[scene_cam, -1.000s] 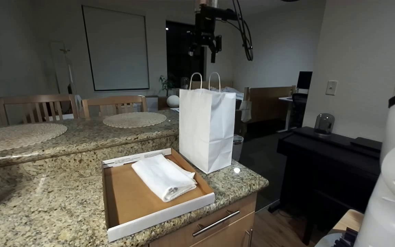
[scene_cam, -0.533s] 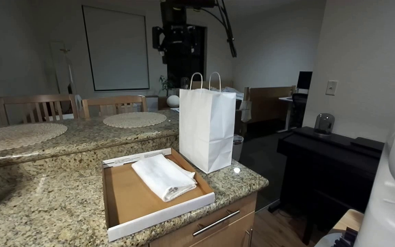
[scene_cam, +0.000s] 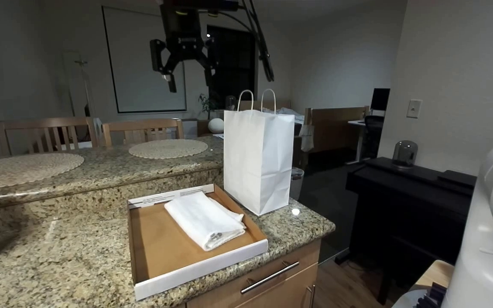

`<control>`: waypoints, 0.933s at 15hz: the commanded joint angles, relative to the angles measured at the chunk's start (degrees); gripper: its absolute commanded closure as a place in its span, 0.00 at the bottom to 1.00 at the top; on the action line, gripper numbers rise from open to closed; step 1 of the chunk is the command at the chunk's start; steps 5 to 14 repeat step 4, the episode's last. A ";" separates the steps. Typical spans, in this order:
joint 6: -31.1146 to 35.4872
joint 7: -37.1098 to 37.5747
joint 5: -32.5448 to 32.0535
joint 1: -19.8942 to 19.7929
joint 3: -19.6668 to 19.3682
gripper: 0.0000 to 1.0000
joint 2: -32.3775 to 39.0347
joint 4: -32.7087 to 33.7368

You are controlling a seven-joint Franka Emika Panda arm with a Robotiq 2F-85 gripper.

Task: Pick the cloths in the box and put them in the bag

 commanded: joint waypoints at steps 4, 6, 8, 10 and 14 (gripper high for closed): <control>-0.05 0.28 0.01 -0.14 0.19 0.00 0.49 0.31; -0.05 0.28 0.01 -0.14 0.19 0.00 0.49 0.31; -0.05 0.28 0.01 -0.14 0.19 0.00 0.49 0.31; -0.05 0.28 0.01 -0.14 0.19 0.00 0.49 0.31; -0.05 0.28 0.01 -0.14 0.19 0.00 0.49 0.31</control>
